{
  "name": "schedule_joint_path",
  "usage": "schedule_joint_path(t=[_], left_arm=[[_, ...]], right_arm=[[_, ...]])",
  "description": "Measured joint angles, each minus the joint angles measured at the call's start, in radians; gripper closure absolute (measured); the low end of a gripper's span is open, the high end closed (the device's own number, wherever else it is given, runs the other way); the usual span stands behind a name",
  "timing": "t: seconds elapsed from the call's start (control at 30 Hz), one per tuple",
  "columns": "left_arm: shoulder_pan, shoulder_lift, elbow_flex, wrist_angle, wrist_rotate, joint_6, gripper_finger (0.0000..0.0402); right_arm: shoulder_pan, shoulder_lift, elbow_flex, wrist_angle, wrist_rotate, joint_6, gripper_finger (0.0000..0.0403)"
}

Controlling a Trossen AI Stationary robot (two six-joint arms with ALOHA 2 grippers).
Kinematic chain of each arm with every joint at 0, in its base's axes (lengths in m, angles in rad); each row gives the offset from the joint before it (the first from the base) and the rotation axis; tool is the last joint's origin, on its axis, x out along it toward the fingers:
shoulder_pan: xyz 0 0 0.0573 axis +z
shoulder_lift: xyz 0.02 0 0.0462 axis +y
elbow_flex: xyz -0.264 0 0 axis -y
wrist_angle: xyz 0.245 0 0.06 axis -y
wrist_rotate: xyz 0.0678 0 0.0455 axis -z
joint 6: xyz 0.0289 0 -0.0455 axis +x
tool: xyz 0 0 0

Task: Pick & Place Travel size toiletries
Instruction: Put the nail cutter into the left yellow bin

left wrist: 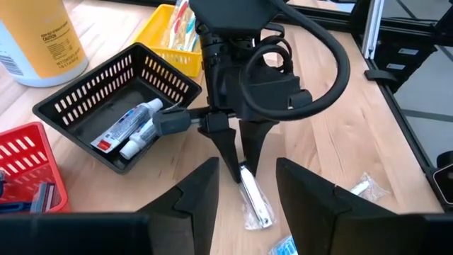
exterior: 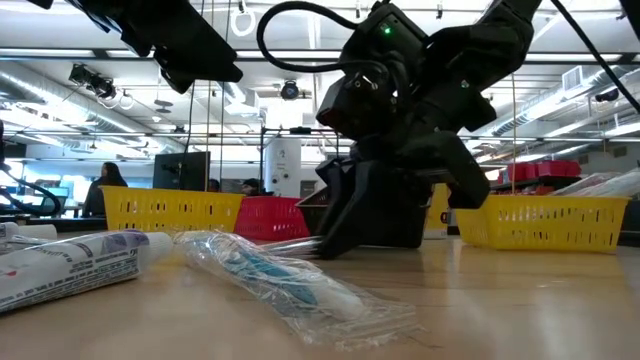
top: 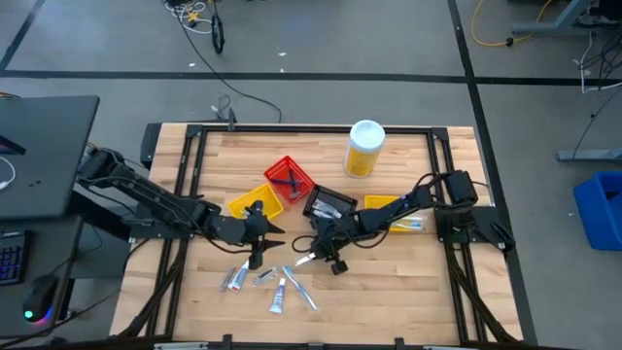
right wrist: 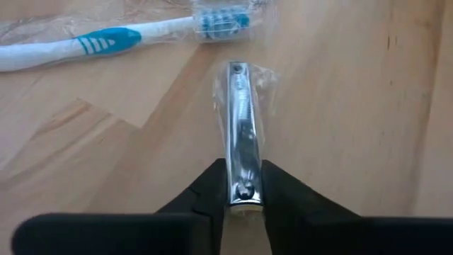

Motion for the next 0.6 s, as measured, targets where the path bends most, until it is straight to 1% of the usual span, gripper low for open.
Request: schedule_joint_path(t=[0.1, 0.4, 0.6], left_arm=[[0.0, 0.0, 0.0, 0.0, 0.0, 0.0, 0.0251], [0.001, 0.001, 0.0, 0.001, -0.001, -0.017, 0.0251], [0.013, 0.024, 0.0, -0.001, 0.023, -0.002, 0.0247]], right_arm=[[0.0, -0.022, -0.004, -0.019, 0.009, 0.0, 0.0335], [0.0, -0.134, -0.004, -0.014, 0.024, 0.06, 0.0335], [0.0, -0.204, -0.003, -0.036, 0.116, 0.053, 0.0335]])
